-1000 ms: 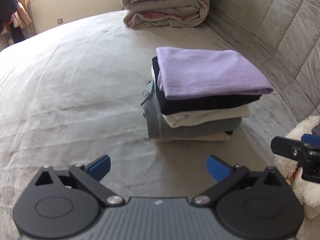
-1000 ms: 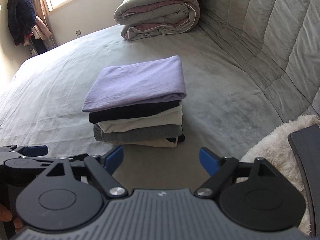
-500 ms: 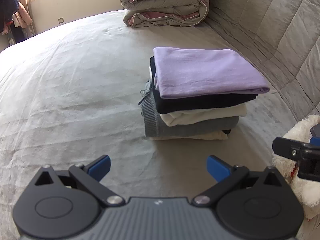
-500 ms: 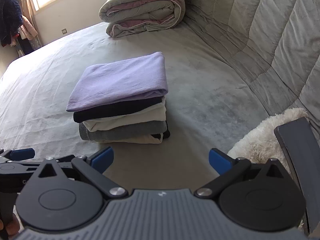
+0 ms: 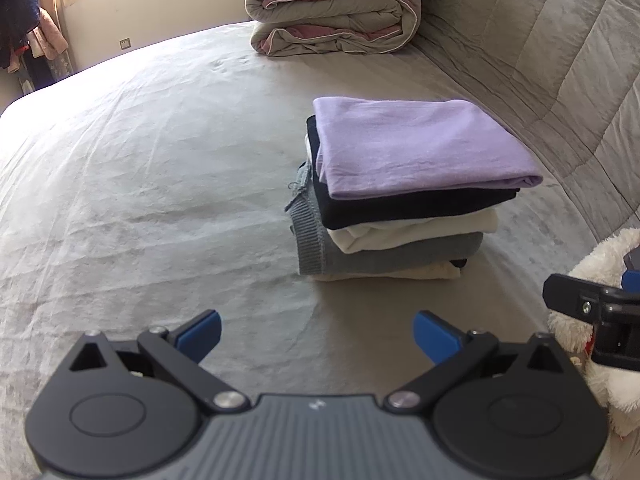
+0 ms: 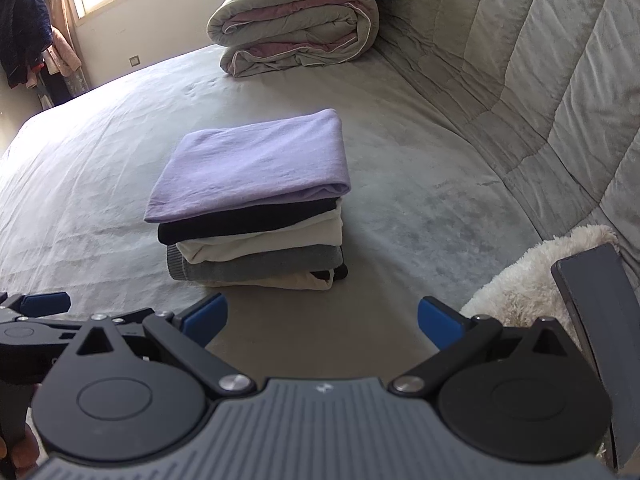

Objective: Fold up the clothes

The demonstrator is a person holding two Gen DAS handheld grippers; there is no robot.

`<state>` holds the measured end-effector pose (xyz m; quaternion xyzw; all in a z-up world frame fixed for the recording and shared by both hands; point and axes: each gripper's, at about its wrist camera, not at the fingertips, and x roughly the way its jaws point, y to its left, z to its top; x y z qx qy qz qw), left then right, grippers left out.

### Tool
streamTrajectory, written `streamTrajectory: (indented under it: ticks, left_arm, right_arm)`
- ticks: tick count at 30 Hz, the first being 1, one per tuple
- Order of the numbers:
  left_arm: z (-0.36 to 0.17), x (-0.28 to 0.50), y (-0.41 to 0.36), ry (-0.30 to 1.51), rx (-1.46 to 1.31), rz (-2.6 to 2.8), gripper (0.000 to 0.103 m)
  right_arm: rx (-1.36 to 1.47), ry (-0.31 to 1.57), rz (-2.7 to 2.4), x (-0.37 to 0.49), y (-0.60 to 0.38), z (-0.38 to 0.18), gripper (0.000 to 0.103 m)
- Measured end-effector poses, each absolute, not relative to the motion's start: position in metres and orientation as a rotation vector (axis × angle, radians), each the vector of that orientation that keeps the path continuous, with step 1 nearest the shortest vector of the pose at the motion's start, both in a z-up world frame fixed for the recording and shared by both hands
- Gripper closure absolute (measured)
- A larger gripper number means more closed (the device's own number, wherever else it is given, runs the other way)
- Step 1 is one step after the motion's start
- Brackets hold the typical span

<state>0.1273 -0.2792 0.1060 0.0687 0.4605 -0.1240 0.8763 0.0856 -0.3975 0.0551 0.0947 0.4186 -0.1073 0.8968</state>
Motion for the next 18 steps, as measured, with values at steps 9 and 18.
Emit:
streamTrajectory:
  ticks: [9, 18]
  left_arm:
    - [0.108, 0.124, -0.282, 0.955, 0.152, -0.266, 0.001]
    - [0.118, 0.11, -0.279, 0.926, 0.159, -0.29, 0.001]
  right_arm:
    - [0.191, 0.867, -0.224, 0.084, -0.397, 0.057, 0.0]
    - [0.175, 0.843, -0.208, 0.068, -0.391, 0.068, 0.0]
